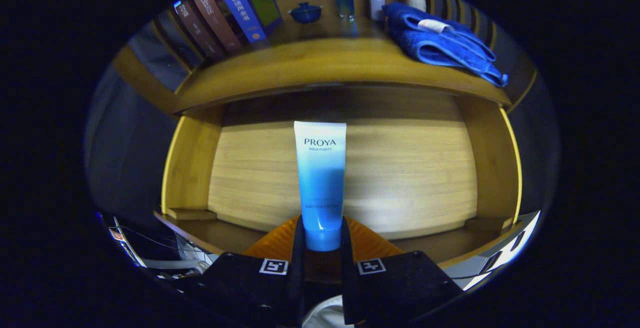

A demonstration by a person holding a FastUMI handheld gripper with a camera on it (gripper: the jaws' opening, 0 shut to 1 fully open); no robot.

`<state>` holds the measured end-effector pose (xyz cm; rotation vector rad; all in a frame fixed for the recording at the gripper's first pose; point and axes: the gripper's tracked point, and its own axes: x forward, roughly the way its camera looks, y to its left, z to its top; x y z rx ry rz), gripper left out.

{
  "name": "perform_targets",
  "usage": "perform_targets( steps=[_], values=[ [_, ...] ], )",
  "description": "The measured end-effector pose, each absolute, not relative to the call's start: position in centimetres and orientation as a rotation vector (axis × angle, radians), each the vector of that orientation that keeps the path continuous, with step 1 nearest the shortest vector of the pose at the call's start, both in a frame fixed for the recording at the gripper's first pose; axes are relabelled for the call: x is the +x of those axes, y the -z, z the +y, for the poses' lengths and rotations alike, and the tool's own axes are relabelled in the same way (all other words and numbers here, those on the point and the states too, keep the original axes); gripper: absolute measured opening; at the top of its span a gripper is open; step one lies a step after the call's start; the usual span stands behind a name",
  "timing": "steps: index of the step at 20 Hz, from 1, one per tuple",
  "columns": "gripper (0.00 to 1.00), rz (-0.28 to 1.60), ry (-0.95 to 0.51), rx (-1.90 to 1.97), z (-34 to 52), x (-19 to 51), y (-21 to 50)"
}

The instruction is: Pull open the drawer, take out the items inside it, and place them on the countertop above the cabinet.

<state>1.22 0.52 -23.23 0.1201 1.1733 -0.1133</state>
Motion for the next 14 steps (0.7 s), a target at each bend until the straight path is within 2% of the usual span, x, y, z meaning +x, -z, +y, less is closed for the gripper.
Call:
perform_targets(
  steps=[8, 14],
  values=[
    [0.35, 1.010, 0.140, 0.056, -1.8, 10.9, 16.3],
    [0.35, 1.025, 0.185, 0.019, -3.3, 19.7, 17.6]
  ],
)
